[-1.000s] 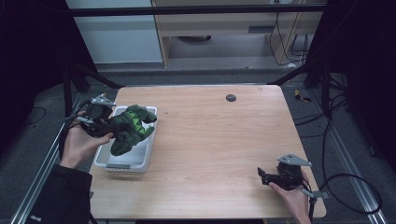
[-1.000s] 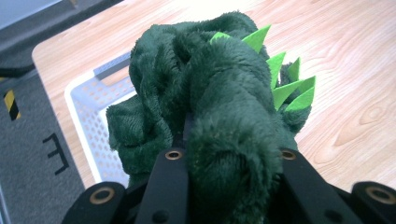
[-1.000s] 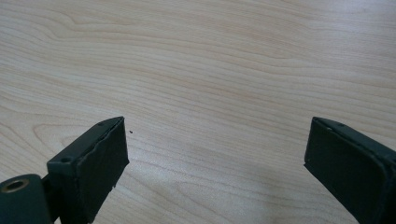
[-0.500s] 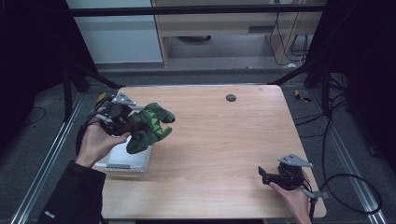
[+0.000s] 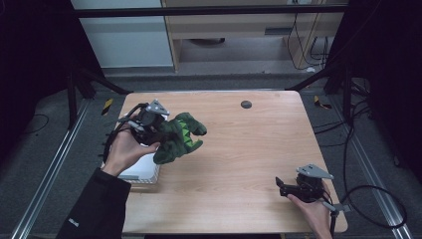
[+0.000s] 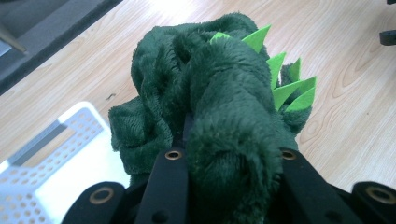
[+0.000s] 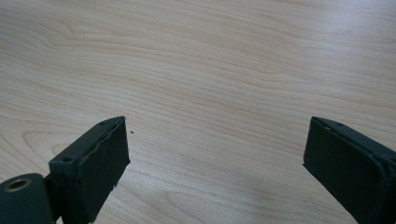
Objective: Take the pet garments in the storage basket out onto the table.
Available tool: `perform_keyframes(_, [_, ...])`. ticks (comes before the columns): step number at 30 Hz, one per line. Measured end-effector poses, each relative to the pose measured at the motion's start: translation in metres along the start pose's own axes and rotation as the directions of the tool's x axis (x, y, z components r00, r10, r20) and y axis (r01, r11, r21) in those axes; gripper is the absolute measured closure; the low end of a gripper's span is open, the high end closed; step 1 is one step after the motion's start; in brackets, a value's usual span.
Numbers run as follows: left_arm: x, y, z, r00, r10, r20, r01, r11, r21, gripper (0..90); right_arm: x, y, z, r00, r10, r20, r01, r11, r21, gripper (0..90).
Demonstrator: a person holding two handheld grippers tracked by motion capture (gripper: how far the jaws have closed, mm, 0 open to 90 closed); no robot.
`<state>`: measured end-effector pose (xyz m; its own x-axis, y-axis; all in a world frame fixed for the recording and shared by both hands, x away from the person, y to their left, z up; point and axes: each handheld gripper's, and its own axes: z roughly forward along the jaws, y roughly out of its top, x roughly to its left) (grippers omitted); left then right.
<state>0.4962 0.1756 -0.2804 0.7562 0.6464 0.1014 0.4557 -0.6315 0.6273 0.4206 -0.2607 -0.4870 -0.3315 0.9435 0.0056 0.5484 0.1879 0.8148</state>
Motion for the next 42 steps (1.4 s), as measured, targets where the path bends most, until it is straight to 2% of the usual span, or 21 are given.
perform_keyframes(11, [-0.018,0.019,0.026,0.9954,0.073,0.062,-0.074,0.9970,0.020,75.6,0.000,0.000,0.000,1.0000,-0.007,0.006,0.007,1.000,0.000,6.9])
perform_keyframes(15, [-0.024,0.024,0.036,0.9918,0.105,0.072,-0.108,0.9932,0.042,75.6,0.000,0.000,0.000,1.0000,-0.008,0.002,0.008,1.000,-0.001,6.9])
perform_keyframes(21, [-0.029,0.029,0.049,0.9869,0.132,0.092,-0.137,0.9892,0.052,75.4,0.000,-0.001,0.000,0.9999,-0.010,0.007,0.010,1.000,-0.001,6.8])
perform_keyframes(25, [-0.035,0.035,0.060,0.9799,0.169,0.106,-0.177,0.9817,0.070,75.2,0.000,0.000,0.000,0.9999,-0.010,0.007,0.010,1.000,-0.006,6.9])
perform_keyframes(31, [-0.037,0.039,0.073,0.9756,0.187,0.114,-0.197,0.9773,0.078,75.0,0.000,0.000,0.000,0.9999,-0.013,0.005,0.013,1.000,-0.003,6.9])
perform_keyframes(38, [-0.038,0.038,0.090,0.9750,0.183,0.126,-0.194,0.9778,0.079,74.8,0.000,0.000,0.000,1.0000,-0.005,0.008,0.005,1.000,-0.003,6.9])
perform_keyframes(42, [-0.039,0.037,0.101,0.9729,0.186,0.137,-0.200,0.9751,0.095,74.7,-0.001,0.000,0.000,0.9999,-0.010,0.012,0.010,1.000,-0.010,6.9])
